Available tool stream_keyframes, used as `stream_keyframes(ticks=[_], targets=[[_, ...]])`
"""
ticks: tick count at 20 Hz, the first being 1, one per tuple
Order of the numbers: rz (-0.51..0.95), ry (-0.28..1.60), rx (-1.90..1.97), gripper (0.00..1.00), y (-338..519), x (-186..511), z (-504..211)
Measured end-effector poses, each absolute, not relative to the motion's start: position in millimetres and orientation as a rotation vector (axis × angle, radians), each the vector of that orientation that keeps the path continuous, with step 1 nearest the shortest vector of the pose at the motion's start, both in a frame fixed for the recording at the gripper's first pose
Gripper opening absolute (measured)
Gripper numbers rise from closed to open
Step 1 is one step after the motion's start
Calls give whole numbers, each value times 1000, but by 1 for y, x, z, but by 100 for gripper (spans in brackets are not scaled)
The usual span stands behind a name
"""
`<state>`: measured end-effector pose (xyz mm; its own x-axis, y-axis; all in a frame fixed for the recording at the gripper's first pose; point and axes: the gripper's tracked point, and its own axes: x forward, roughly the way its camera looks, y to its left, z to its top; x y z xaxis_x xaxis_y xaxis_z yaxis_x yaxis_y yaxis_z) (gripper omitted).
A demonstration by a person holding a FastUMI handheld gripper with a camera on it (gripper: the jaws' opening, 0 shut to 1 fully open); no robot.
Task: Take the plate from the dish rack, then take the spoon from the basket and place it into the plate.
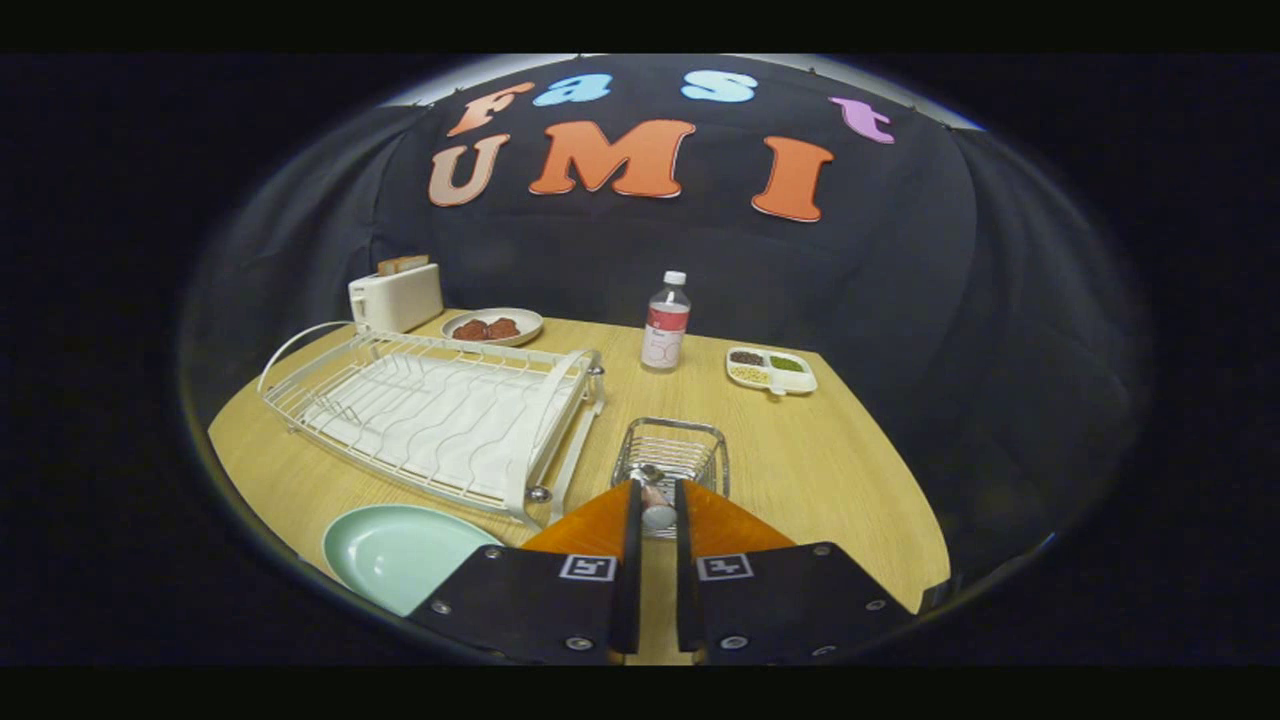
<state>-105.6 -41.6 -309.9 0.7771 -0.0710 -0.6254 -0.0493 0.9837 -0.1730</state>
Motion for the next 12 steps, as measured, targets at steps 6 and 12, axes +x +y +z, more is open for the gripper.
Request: stream_keyframes(ticks=[6, 12], targets=[[-19, 654, -128, 11, -45, -101, -274], [-14, 607, -83, 11, -45, -114, -228]])
